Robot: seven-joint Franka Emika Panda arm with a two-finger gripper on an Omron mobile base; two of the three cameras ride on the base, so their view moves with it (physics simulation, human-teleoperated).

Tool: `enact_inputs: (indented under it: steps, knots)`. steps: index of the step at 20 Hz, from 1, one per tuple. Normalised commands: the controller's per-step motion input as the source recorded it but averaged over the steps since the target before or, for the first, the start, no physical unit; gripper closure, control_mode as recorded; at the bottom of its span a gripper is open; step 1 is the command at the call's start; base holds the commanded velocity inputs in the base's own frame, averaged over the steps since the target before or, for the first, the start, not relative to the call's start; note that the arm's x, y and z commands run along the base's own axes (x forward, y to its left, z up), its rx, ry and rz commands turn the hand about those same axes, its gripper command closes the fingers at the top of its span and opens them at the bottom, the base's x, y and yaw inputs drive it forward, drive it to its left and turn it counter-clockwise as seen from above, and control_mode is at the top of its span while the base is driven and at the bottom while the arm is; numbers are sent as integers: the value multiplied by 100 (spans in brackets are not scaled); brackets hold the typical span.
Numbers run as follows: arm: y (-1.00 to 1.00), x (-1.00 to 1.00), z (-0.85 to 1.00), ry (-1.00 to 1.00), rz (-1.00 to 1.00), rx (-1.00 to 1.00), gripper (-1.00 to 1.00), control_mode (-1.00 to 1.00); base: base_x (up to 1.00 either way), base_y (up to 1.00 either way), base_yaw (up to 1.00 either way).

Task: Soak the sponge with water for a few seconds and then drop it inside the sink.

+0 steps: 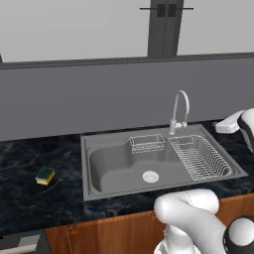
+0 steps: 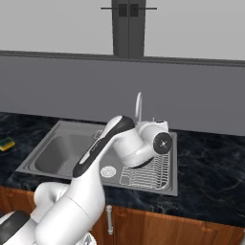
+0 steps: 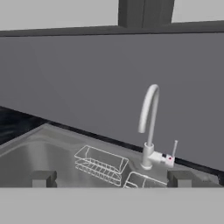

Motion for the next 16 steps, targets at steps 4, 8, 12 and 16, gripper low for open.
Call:
enact_inputs:
  steps: [4, 8, 12, 16]
  knots:
    - [0, 17, -1, -16, 6, 0, -100, -100, 0, 0, 0]
    - [0, 18, 0, -12, 1, 0, -100, -100, 0, 0, 0]
    - [0, 16, 0, -1, 0, 0, -100, -100, 0, 0, 0]
    - [0, 17, 0, 4, 0, 0, -100, -100, 0, 0, 0]
